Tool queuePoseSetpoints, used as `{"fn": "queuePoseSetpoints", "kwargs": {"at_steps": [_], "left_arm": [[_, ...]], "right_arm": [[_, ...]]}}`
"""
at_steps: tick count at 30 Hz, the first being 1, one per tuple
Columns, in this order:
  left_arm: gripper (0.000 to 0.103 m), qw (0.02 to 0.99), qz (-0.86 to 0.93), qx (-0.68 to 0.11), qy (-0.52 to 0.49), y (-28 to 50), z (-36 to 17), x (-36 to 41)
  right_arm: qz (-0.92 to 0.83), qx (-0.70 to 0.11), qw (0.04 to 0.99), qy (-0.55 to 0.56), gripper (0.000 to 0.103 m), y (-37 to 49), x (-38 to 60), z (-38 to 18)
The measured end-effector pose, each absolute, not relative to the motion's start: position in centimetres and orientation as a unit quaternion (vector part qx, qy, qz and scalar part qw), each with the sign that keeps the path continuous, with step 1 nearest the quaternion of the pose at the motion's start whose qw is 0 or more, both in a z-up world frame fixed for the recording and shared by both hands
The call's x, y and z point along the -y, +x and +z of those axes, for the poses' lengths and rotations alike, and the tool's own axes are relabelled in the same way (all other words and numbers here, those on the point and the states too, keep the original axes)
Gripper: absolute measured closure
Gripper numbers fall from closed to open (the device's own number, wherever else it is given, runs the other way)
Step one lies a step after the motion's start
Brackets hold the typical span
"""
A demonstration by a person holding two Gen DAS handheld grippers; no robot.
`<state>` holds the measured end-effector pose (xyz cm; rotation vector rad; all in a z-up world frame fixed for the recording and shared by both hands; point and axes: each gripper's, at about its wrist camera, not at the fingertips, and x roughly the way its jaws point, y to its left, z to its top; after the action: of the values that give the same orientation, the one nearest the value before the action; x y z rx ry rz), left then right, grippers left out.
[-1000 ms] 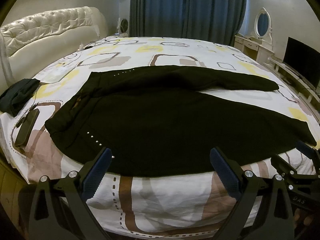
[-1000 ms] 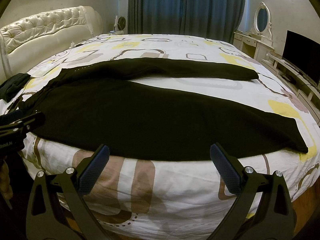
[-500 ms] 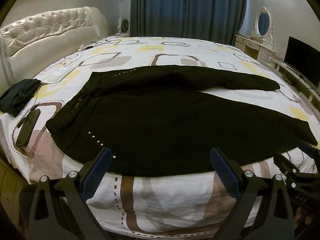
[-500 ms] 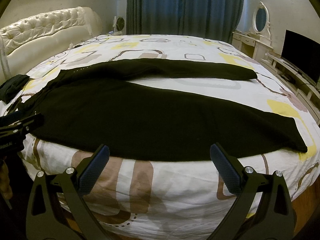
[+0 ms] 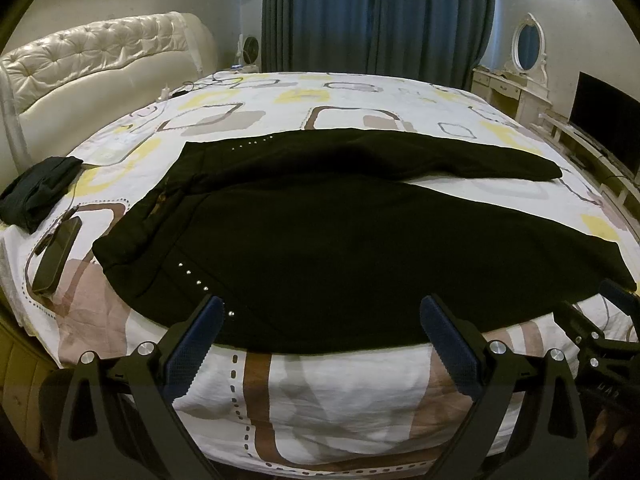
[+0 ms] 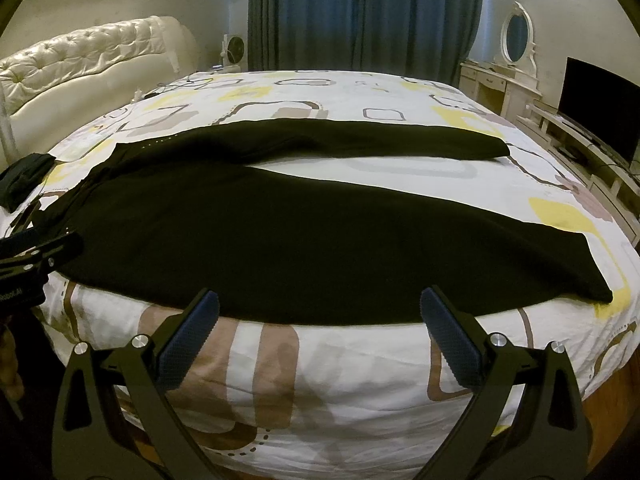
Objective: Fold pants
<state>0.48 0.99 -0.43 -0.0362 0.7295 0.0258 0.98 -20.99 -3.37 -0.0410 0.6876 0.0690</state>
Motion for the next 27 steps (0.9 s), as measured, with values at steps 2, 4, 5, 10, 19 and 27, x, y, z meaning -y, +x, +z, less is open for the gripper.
{"fn": "queuePoseSetpoints", "kwargs": {"at_steps": [2, 4, 5, 10, 19, 27], "left_arm": [[0.005, 0.934, 0.014, -0.357, -0.017, 0.5, -0.5, -1.1], [0.005, 0.934, 0.013, -0.357, -0.016, 0.5, -0.5, -1.2], [0.005, 0.934, 0.014, -0.356, -0.015, 0.5, -0.5, -1.2], [0.005, 0.936, 0.013, -0.353, -0.010, 0.6, -0.7, -1.3], [0.005, 0.929, 0.037, -0.369, 0.001, 1.6, -1.1, -1.5], [0.005, 0.920, 0.005, -0.391, -0.011, 3.4, -1.5, -2.7]], "right_arm": [[0.033, -0.337, 0.941, -0.020, 0.002, 1.0, 21.0, -3.4], [0.033, -0.337, 0.941, -0.020, 0.002, 1.0, 21.0, -3.4], [0.033, -0.337, 0.941, -0.020, 0.002, 1.0, 21.0, -3.4], [0.033, -0.337, 0.941, -0.018, 0.002, 1.0, 21.1, -3.4], [0.033, -0.338, 0.940, -0.021, 0.002, 1.1, 21.2, -3.4], [0.029, -0.339, 0.940, -0.025, 0.002, 2.3, 22.5, -3.3]]}}
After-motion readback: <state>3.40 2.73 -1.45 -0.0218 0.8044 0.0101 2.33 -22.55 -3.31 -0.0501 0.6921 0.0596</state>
